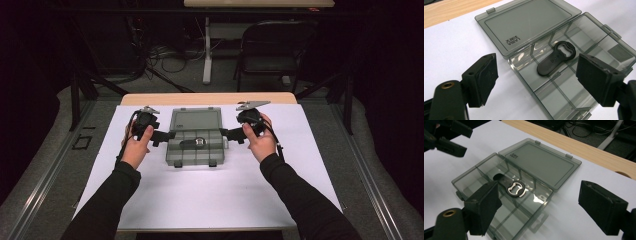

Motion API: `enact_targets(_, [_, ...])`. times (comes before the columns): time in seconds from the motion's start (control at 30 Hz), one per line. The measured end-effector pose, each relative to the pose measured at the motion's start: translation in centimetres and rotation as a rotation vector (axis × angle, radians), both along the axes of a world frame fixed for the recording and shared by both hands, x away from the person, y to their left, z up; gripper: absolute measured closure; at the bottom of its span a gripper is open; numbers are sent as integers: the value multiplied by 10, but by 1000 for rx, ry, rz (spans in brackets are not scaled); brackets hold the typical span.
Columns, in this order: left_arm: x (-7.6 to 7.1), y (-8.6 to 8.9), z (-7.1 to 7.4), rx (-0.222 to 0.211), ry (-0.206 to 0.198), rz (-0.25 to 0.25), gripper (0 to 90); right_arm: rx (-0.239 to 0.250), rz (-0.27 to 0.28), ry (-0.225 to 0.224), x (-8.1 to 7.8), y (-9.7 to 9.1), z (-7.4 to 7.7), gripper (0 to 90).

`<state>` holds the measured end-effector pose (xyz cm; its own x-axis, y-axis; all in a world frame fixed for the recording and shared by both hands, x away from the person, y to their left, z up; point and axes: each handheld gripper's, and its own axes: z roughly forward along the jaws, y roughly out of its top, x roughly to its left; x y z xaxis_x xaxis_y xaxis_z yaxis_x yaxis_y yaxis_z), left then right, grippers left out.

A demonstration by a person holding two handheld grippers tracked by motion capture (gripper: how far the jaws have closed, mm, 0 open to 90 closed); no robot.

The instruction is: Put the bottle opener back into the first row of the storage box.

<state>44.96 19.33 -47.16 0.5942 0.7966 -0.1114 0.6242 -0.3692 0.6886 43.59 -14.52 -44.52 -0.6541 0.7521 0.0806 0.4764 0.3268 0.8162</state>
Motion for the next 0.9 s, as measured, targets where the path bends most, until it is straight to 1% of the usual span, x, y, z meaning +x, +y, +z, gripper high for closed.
enact_targets(0.2, [0,1,0,1,-6,5,181,-17,-3,-10,14,10,8,165])
enact_targets(0.3, [0,2,0,3,-8,11,181,-16,-5,-3,21,15,11,165])
enact_targets(0.4, [-1,2,2,-4,-5,14,182,-11,-22,9,30,19,12,166])
enact_targets(0.43, [-1,2,2,-4,-11,13,182,-11,-24,14,33,20,13,166])
enact_targets(0.53, [-2,2,-1,-5,-9,12,182,-24,-35,12,40,25,13,166])
enact_targets(0.6, [-2,1,-4,-3,-2,16,183,-20,-37,14,44,28,11,167])
enact_targets(0.67, [-1,2,-7,2,8,11,183,-15,-49,28,49,31,8,167])
enact_targets(0.77, [-1,3,-11,-6,6,19,183,-47,-64,32,56,35,2,167])
enact_targets(0.87, [-1,3,-15,4,13,14,183,-60,-74,39,63,38,-6,167])
enact_targets(0.9, [-1,2,-16,-2,17,16,183,-64,-78,44,65,39,-7,166])
